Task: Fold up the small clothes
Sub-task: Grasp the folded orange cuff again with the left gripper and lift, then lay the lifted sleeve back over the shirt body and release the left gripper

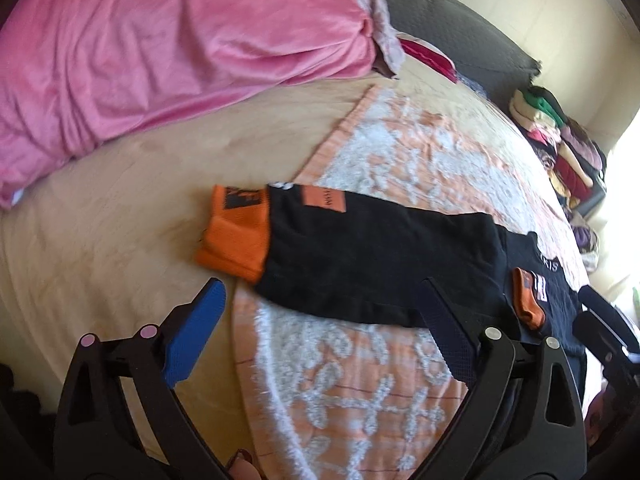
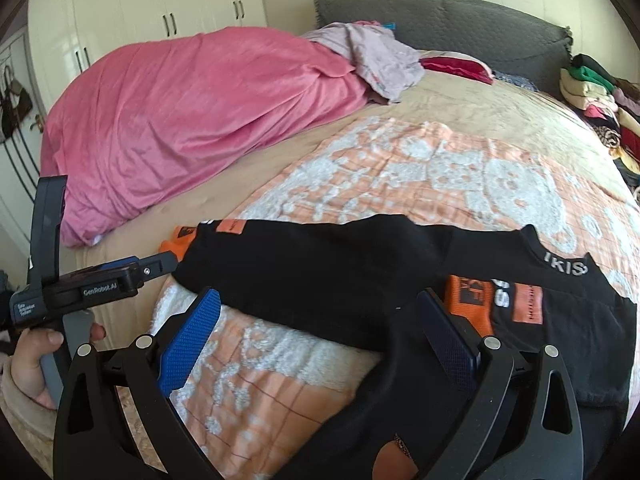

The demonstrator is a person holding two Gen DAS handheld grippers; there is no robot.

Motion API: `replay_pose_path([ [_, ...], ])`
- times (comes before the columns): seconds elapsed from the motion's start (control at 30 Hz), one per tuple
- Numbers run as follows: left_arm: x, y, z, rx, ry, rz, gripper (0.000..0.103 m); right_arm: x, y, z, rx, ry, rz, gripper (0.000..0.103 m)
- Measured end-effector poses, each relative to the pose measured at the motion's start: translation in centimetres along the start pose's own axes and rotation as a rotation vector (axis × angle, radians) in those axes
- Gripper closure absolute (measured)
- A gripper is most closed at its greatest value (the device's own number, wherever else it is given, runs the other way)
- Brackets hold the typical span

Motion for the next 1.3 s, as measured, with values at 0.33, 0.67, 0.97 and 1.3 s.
replay_pose_path([
  [0.33,-3.7,-0.7,3.8,0.189,-0.039,0.096,0.013,-1.8,-2.1,-0.3,-0.056,0.030,0.034,0.005],
  [0.67,-6.2,0.6,4.1,0.265,-0.027,0.086,0.042,-1.2,-4.0,-3.9,-0.150,-0.006,0.030,0.005],
  [0.97,-6.2,2.4,2.7,0.247,0.035,0.029,0.098,1.1,-4.8,-7.1,-0.219,-0.025,-0.007,0.005],
  [1.3,0.2,4.0,-1.7,0.179,-0.064,-0.085,0.101,4.2,-5.4,-9.6,-0.275,-0.018,-0.066,0.005],
])
Point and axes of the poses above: each gripper's, at about its wrist camera, not at the fingertips, and x roughly against the way its jaws point, z to its left, y to its top, the point moved 4 cm from there along -x, roughly the way its jaws point, and after that the axes turned 15 degrees about y, right-handed, at the moved point
